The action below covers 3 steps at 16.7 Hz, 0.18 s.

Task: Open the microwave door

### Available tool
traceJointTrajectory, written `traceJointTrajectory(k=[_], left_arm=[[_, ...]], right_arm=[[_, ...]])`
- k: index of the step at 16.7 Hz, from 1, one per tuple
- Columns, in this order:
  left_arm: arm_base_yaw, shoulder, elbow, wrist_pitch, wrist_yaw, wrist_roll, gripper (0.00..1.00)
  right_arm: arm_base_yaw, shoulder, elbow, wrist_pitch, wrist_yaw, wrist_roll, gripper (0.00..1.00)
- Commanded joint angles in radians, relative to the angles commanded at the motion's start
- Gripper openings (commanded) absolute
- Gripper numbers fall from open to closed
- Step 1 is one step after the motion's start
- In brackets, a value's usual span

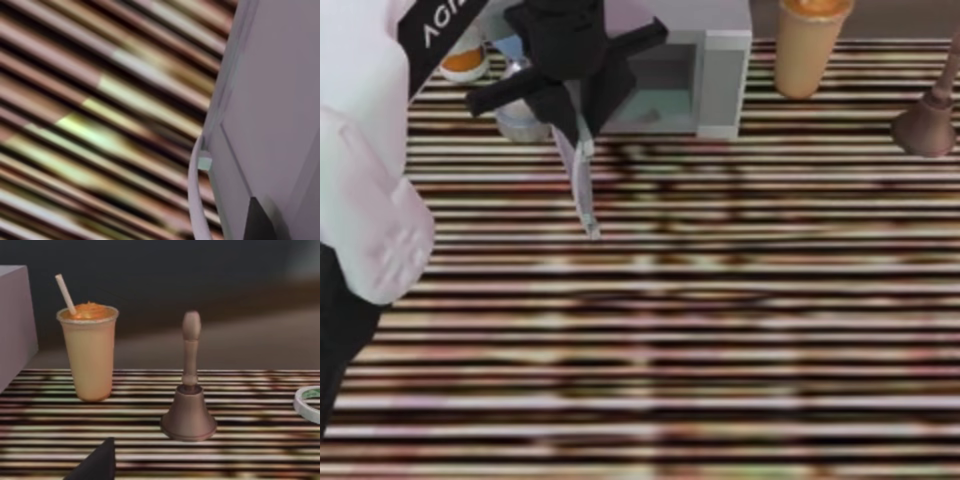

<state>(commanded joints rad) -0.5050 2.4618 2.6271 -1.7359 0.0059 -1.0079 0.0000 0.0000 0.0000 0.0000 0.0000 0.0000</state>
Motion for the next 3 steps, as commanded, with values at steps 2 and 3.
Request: traceJointTrajectory(k=[2,3], left_arm=[[0.000,0.000,0.000,0.000,0.000,0.000,0.00],[0.000,0.000,0.000,0.000,0.000,0.000,0.00]], right_arm=[[0.000,0.000,0.000,0.000,0.000,0.000,1.00],[0.000,0.000,0.000,0.000,0.000,0.000,1.00]])
